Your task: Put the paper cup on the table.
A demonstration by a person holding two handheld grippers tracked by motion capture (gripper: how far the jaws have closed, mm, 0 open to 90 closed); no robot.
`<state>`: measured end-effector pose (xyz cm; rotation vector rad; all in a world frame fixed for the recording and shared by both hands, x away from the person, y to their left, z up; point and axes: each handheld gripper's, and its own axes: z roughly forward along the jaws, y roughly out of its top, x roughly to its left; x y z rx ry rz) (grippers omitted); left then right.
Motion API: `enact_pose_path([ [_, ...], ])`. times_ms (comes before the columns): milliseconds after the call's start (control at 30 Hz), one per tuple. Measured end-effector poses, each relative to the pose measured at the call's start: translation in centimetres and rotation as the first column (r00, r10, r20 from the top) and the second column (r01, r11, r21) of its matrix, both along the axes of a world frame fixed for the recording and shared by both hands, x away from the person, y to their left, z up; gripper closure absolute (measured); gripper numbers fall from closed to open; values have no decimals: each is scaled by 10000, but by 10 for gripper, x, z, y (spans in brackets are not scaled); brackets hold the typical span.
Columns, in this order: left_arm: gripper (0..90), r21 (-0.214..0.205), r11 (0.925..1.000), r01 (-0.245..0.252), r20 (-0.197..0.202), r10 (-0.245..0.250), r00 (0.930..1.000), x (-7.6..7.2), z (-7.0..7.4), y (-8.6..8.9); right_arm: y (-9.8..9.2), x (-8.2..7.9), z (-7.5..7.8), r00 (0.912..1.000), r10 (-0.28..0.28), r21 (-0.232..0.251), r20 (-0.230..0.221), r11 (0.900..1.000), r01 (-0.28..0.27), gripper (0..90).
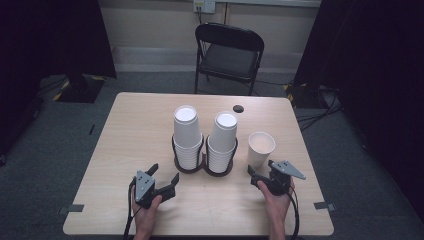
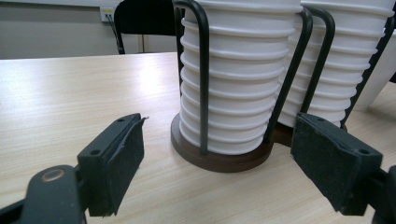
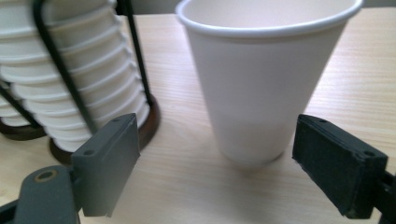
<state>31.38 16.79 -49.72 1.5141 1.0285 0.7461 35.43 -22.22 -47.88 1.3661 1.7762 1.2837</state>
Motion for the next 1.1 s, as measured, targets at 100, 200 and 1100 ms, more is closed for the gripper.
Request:
enact_pose_path([
  [100, 173, 6, 10000, -52, -14, 52, 10000, 0, 0, 0, 6, -8, 1, 9996, 104, 161, 256, 9998, -108, 146],
  [200, 173, 13, 10000, -40, -64, 40, 10000, 0, 0, 1, 13, -14, 1, 9986, 340, 164, 407, 9993, -347, 146],
  [1100, 173, 191, 9980, -598, -5, 598, 9982, -5, 0, -2, 64, -47, -16, 9763, 1355, 157, 1690, 9900, -1401, 140],
])
